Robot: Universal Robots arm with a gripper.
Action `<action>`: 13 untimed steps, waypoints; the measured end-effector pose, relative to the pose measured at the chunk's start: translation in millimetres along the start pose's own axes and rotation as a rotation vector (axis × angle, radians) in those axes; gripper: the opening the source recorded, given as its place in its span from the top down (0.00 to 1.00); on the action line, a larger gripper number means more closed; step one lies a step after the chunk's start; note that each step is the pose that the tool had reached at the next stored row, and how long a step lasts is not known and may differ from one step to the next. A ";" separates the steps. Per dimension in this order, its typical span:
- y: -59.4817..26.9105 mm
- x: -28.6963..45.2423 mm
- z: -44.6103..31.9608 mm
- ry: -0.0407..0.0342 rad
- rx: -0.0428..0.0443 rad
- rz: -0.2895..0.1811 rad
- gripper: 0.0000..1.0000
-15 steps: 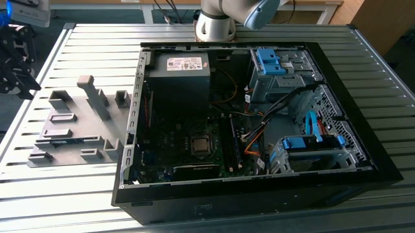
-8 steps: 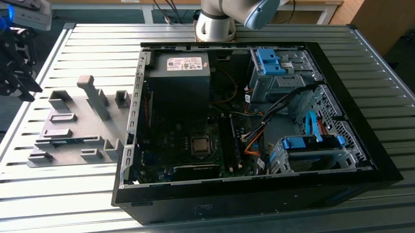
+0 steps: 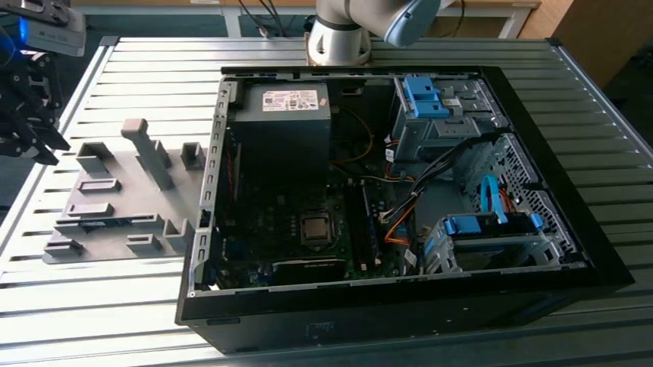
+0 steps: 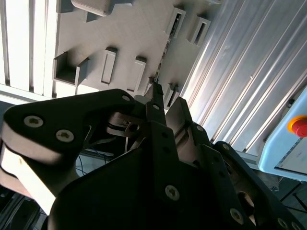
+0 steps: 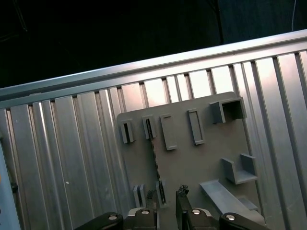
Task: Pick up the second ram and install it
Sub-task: 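Pick up the second ram and move it above second insertion slot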
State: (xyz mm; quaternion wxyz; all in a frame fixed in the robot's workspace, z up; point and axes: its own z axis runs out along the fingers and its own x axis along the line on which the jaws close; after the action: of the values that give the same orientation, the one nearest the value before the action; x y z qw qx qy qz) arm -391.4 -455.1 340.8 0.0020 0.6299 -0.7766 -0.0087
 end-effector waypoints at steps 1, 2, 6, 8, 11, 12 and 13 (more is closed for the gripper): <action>0.0 0.0 0.1 0.0000 0.0000 0.000 0.70; 0.0 0.0 0.2 0.0000 0.0000 0.000 0.70; 0.0 0.0 0.4 0.0001 0.0000 0.000 0.70; -0.1 0.1 0.7 0.0002 0.0003 0.000 0.70; -0.2 1.2 2.0 0.0003 0.0003 -0.002 0.70; -0.2 1.7 2.7 0.0003 0.0004 -0.007 0.70; -0.1 1.8 3.4 0.0003 0.0004 -0.018 0.70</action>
State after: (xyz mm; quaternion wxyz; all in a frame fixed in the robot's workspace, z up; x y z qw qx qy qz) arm -391.6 -456.8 337.3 0.0020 0.6367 -0.7711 -0.0085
